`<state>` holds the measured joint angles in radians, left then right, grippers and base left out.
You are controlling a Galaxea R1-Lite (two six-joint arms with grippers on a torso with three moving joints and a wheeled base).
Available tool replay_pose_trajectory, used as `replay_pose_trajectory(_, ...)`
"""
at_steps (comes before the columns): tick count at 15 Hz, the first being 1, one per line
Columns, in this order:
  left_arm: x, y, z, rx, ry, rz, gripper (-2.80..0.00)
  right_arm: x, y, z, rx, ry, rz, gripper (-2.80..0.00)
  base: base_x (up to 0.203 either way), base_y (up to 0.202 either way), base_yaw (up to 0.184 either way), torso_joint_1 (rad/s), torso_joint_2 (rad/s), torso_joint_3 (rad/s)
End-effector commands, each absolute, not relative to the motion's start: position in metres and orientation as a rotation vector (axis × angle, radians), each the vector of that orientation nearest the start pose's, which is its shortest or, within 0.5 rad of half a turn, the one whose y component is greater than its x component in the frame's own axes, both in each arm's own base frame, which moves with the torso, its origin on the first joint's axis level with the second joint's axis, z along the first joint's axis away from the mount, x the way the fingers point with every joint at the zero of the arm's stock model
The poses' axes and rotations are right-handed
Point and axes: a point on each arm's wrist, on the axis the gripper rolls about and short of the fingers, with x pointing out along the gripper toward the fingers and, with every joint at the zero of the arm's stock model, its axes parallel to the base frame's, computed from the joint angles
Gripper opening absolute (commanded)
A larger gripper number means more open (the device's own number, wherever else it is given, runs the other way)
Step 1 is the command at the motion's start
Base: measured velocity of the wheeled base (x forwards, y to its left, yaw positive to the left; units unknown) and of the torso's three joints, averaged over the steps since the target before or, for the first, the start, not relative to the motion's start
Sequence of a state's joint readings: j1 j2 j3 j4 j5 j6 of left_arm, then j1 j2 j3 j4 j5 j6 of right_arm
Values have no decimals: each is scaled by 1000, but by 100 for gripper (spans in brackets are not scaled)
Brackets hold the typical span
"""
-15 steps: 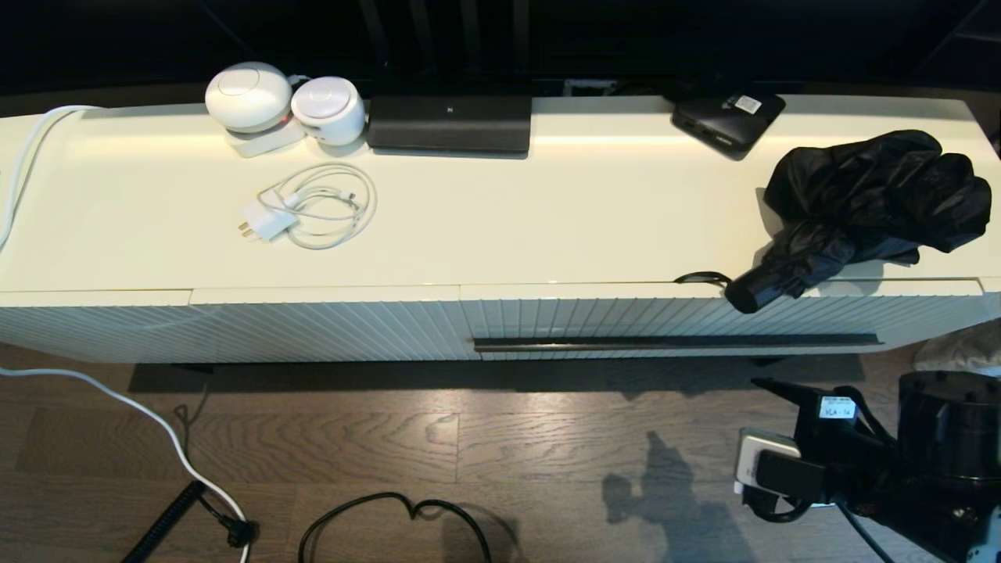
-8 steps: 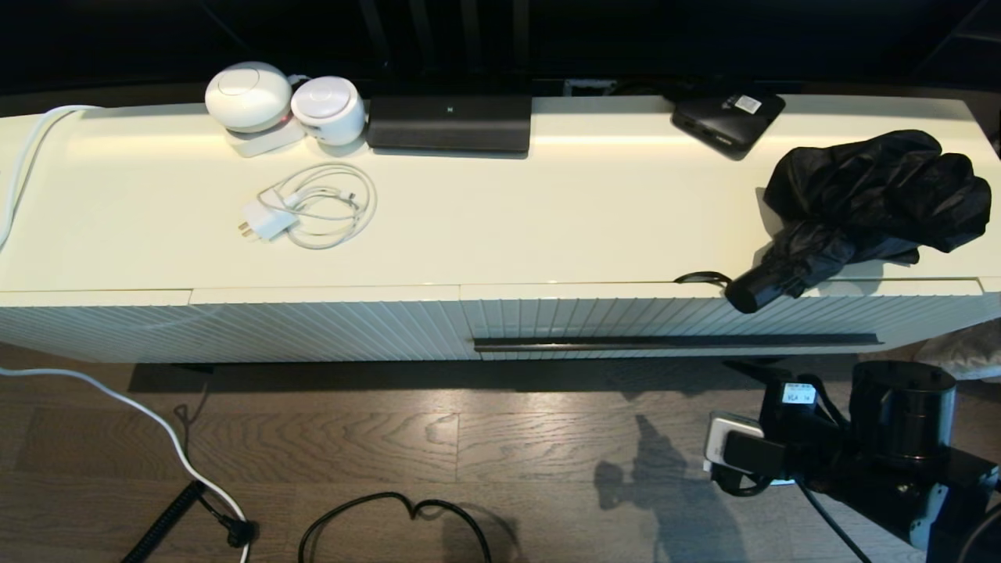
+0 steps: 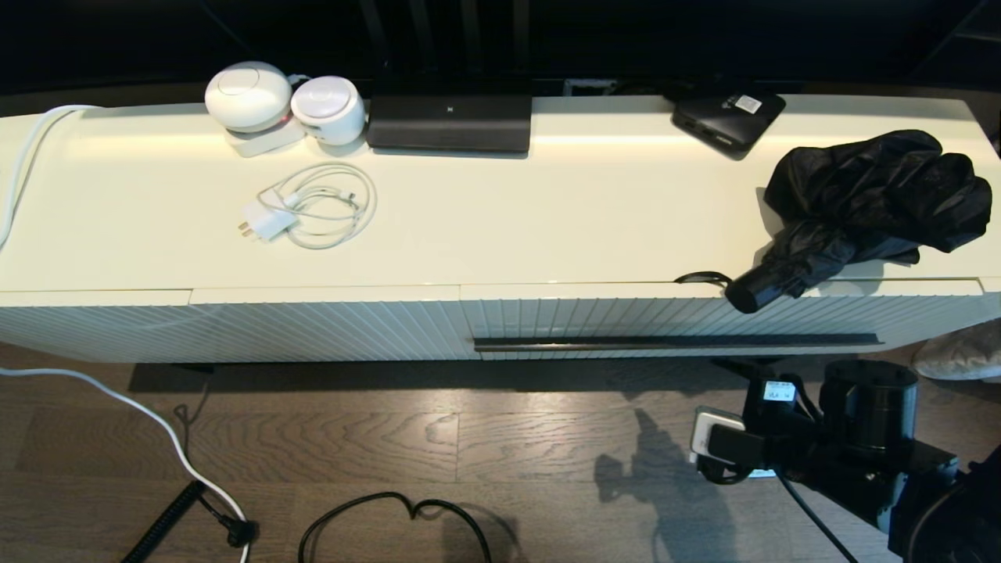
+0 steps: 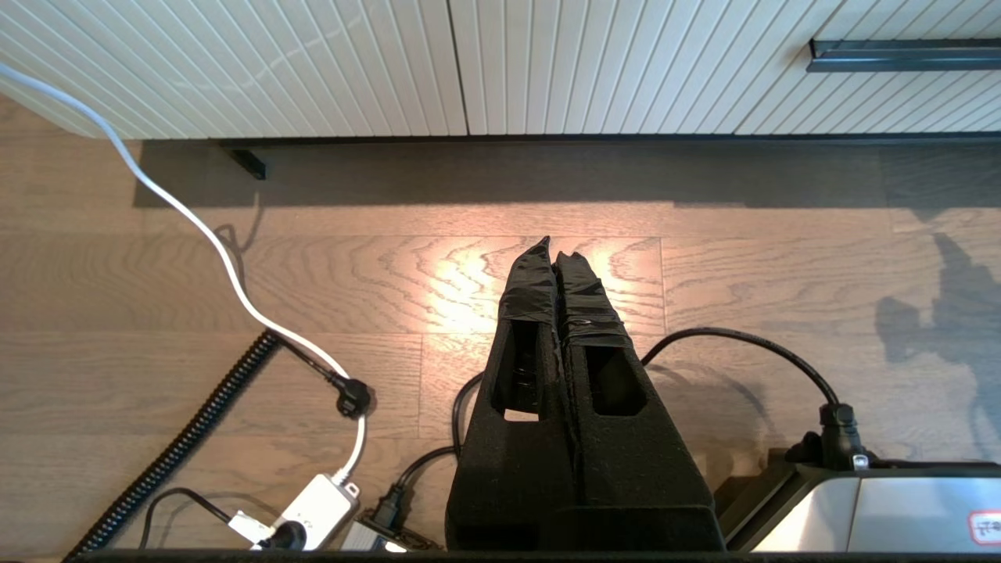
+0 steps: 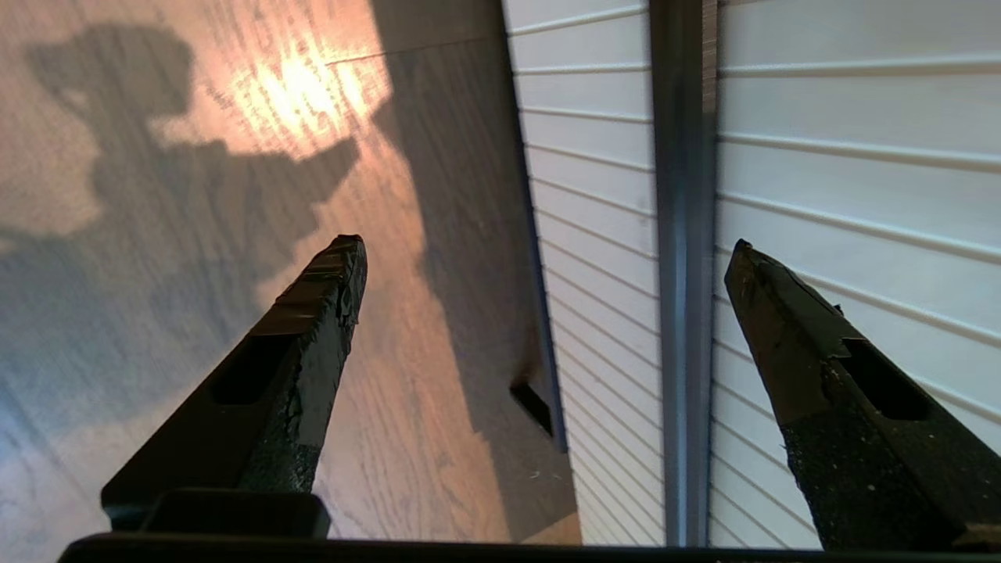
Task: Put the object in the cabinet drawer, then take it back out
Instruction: Open the drawer
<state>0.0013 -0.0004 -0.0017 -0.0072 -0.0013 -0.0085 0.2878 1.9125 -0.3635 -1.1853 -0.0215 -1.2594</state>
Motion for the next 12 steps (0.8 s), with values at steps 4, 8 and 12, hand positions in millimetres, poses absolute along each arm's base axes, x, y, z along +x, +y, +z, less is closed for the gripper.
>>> replay_pose_trajectory(4,-23,0,77,-9,-12,0,-280,278,58,72,-1348,169,481,0,0,0,0,0,0,0)
replay_pose_trajectory(8,-23,0,77,-9,-12,0,-280,292,49,86,-1348,119,482,0,0,0,0,0,0,0)
replay_pose_trajectory(12,-23,0,77,-9,-11,0,-280,300,51,83,-1330,85,518,0,0,0,0,0,0,0)
